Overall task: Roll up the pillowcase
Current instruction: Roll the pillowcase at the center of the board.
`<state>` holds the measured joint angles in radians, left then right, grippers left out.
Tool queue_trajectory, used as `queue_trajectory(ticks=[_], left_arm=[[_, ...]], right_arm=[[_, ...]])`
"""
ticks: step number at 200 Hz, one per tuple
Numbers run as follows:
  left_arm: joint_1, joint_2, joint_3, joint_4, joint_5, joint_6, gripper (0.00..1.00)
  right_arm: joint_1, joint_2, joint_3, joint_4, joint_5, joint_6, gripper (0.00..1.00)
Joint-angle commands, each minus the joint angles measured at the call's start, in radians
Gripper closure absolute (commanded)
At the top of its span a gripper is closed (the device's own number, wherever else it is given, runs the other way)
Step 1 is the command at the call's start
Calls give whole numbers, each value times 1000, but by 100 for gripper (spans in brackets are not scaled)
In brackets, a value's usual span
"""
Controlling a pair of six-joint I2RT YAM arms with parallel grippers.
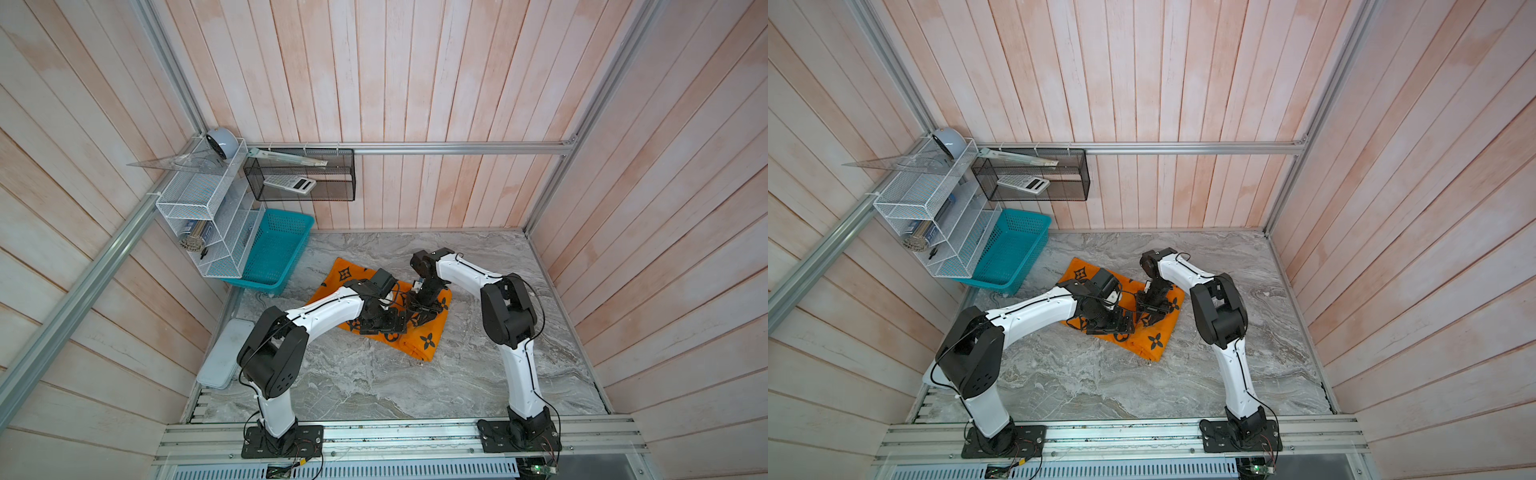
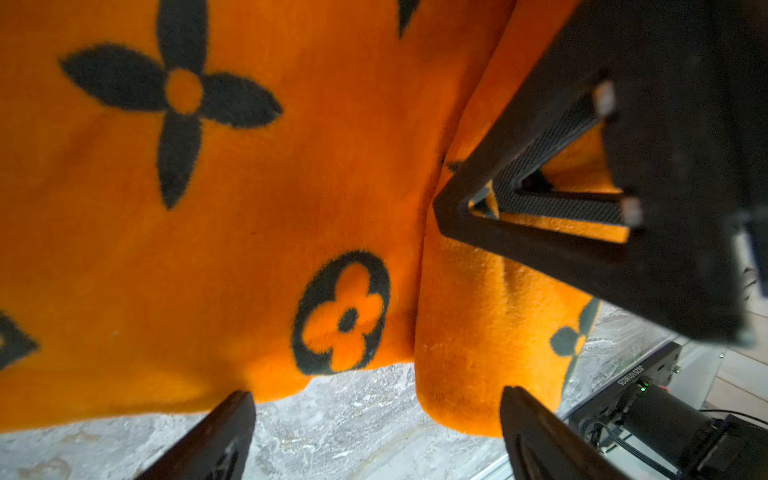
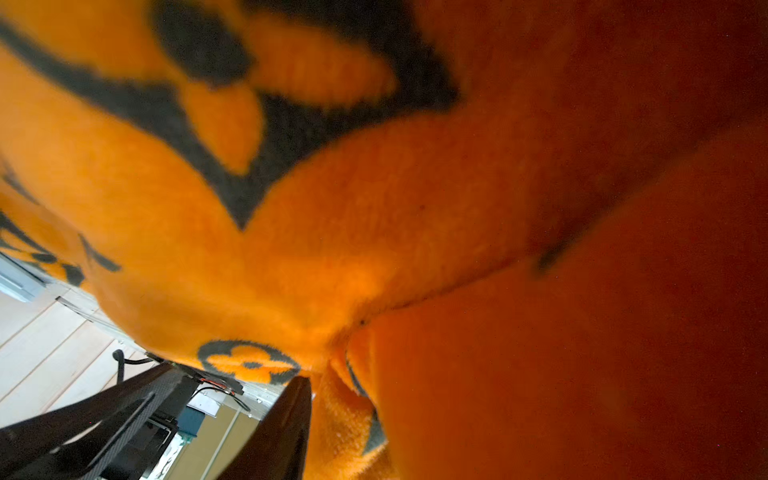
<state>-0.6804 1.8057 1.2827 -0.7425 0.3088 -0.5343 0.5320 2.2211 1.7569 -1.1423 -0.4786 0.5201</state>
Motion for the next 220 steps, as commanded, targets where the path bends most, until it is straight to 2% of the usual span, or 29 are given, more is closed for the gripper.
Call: queue_trajectory(ticks=[1, 57, 99, 127, 145, 181, 220], left_arm=[[-14, 38, 19, 5, -5, 25, 4], [-36, 100, 54, -47, -20, 28, 6], [-37, 121, 67, -73, -29, 40, 8], [-38, 145, 69, -103, -56, 49, 11], [-38, 161, 67, -110, -62, 56, 13], [-38, 204, 88, -115, -56, 65, 14], [-30, 240, 110, -130, -46, 68, 14]], right_arm=[[-4, -21, -31, 35, -16, 28, 51], [-48, -139, -60, 112, -73, 154, 49], [-147, -283, -107, 138, -32, 224, 48], [-242, -370, -195, 87, -7, 119, 41], [-266, -391, -279, 57, -11, 35, 39], [-252, -408, -466, 174, -128, -24, 37], [-177, -328, -516, 326, -213, -50, 37]])
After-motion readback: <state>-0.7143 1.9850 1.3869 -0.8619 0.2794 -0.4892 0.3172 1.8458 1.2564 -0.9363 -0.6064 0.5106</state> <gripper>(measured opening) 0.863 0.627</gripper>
